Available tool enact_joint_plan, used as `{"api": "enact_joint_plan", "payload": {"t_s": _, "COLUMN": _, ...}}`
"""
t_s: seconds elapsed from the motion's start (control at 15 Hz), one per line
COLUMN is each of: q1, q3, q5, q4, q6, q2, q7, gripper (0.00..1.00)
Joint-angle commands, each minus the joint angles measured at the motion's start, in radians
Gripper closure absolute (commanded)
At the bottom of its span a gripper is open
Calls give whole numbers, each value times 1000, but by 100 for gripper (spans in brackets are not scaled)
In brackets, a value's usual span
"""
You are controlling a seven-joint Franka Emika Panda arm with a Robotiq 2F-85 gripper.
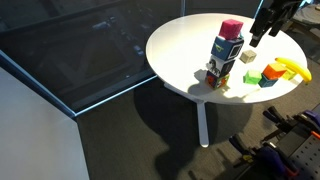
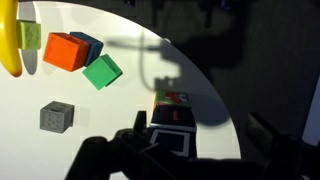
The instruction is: Put the green block on the table
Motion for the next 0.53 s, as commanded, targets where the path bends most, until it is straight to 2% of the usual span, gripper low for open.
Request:
{"api": "enact_joint_plan", "payload": {"t_s": 0.0, "q1": 13, "q3": -1, "q5": 23, "q4": -30, "q6": -32, "q2": -86, "q7": 11, "gripper": 0}}
{"api": "enact_joint_plan", "payload": {"t_s": 0.47, "q1": 17, "q3": -8, "q5": 55, "q4": -48, "q6": -14, "q2": -166, "q7": 7, "gripper": 0}}
